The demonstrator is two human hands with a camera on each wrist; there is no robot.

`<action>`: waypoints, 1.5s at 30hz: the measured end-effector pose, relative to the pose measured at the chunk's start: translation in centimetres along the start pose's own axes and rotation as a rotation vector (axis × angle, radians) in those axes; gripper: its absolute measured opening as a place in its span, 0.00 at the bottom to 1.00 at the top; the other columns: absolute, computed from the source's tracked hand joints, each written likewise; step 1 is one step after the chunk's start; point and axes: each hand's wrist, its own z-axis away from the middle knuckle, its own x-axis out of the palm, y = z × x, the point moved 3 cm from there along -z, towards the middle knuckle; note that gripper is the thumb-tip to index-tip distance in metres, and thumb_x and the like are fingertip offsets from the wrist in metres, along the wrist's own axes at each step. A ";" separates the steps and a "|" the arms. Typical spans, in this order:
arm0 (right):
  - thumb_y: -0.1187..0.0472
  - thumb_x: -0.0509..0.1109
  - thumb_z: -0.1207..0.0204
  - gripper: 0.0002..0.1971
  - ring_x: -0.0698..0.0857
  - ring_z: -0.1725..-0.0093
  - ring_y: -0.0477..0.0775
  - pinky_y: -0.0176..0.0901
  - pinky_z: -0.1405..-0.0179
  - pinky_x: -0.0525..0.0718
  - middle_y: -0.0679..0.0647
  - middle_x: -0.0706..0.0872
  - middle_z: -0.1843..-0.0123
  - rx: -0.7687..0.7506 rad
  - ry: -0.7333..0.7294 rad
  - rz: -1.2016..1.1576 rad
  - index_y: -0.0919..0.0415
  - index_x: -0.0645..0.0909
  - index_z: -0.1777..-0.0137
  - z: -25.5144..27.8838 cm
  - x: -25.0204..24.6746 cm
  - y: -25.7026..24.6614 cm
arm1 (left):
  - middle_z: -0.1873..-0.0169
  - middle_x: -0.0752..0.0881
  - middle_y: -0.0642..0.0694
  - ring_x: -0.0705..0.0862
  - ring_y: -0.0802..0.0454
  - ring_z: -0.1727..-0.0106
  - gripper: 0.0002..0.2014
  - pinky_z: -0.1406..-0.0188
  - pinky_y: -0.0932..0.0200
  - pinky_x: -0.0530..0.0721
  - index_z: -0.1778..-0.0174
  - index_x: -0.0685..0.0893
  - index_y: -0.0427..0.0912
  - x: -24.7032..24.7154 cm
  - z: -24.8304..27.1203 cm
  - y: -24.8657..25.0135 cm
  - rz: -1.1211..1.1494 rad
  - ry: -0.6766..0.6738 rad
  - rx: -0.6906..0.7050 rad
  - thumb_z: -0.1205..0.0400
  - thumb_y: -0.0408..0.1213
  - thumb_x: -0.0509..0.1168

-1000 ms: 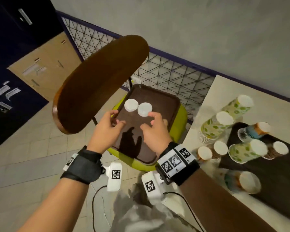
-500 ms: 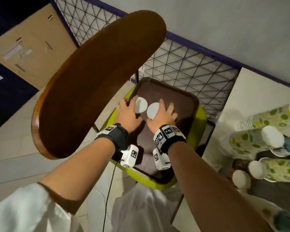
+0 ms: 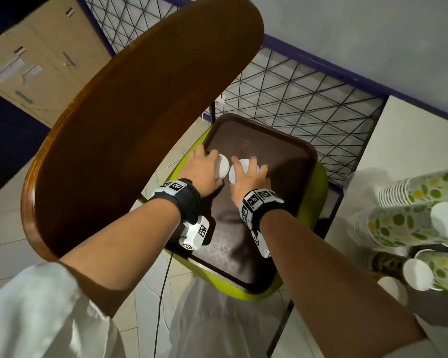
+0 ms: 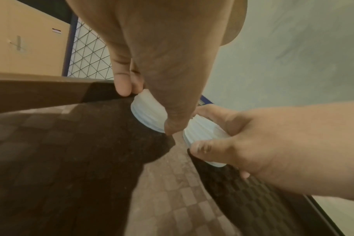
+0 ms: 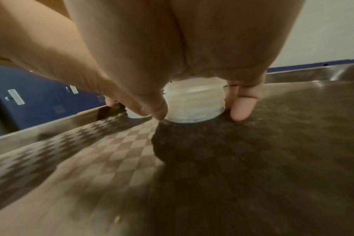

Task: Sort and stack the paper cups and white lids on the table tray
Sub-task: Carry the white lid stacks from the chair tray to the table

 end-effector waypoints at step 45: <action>0.45 0.74 0.26 0.31 0.70 0.33 0.75 0.56 0.51 0.76 0.61 0.61 0.28 -0.036 0.041 -0.279 0.44 0.64 0.25 18.4 -15.9 0.1 | 0.37 0.70 0.45 0.75 0.49 0.44 0.39 0.49 0.53 0.79 0.22 0.65 0.50 -13.1 22.1 4.8 0.285 0.081 -0.170 0.24 0.57 0.77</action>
